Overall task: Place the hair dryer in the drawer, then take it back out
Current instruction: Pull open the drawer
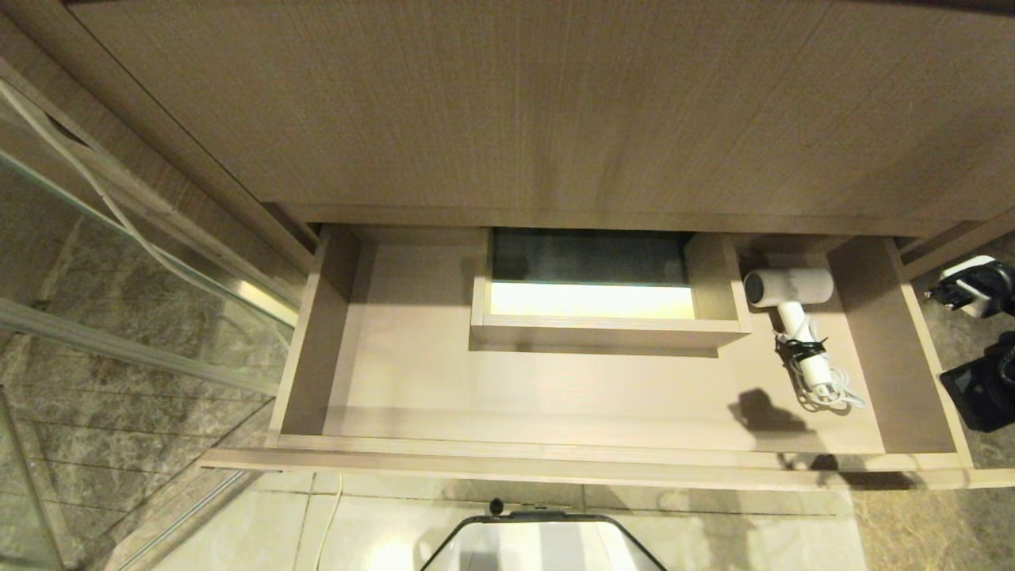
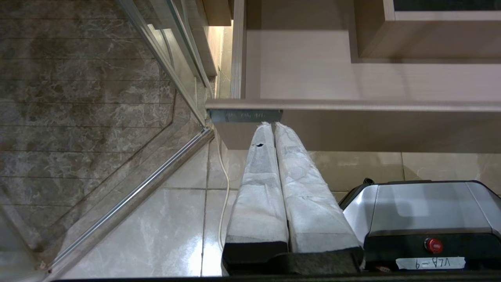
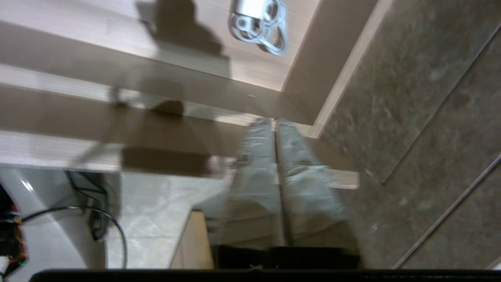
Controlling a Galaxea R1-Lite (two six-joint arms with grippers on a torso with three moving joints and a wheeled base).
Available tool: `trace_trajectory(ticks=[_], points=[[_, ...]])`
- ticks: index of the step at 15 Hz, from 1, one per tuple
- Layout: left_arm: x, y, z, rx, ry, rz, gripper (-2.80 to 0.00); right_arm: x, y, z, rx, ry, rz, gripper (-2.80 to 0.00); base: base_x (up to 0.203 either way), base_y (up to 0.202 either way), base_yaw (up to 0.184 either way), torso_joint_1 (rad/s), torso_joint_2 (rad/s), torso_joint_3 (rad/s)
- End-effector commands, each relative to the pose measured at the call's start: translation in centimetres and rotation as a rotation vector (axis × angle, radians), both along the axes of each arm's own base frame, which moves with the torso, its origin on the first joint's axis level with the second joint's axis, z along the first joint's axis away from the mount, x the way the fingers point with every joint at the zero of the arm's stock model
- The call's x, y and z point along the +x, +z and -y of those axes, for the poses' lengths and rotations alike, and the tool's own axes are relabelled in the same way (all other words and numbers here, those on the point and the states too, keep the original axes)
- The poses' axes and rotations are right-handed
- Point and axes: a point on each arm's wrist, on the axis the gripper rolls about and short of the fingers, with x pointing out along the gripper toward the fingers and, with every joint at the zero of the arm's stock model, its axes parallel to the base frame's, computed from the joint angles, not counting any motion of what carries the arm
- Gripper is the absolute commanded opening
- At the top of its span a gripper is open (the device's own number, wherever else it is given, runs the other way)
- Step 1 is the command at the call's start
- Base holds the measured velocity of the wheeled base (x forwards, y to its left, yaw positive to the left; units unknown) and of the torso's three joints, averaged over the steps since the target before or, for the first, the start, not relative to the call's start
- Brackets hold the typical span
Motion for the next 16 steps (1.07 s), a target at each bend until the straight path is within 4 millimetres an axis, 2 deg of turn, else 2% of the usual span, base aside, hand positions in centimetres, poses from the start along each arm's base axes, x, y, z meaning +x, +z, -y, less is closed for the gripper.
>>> trace_trajectory(ticks=[1,9,11,12,13,15,16], points=[[0.0,0.0,0.0,0.0,0.0,-0.002,-2.8,0.7,-0.9,0.6,0.003,-0.021,-0.043,0.0,0.0,0.0,0.0,0.0,0.0,0.0],[0.0,0.0,0.0,0.0,0.0,-0.002,-2.8,0.8,-0.9,0.6,0.003,-0.025,-0.04,0.0,0.0,0.0,0.0,0.0,0.0,0.0],[0.0,0.0,0.0,0.0,0.0,-0.002,-2.8,2.9,-0.6,1.6,0.063,-0.132,0.012,0.0,0.0,0.0,0.0,0.0,0.0,0.0],[0.0,0.0,0.0,0.0,0.0,-0.002,-2.8,5.0,-1.6,2.4,0.103,-0.194,0.0,0.0,0.0,0.0,0.0,0.0,0.0,0.0],[0.0,0.0,0.0,0.0,0.0,-0.002,-2.8,7.5,-3.7,3.4,0.143,-0.257,-0.043,0.0,0.0,0.0,0.0,0.0,0.0,0.0],[0.0,0.0,0.0,0.0,0.0,-0.002,-2.8,12.9,-10.2,5.5,0.205,-0.375,-0.16,0.0,0.0,0.0,0.0,0.0,0.0,0.0],[0.0,0.0,0.0,0.0,0.0,-0.002,-2.8,14.9,-12.9,6.6,0.232,-0.436,-0.182,0.0,0.0,0.0,0.0,0.0,0.0,0.0]])
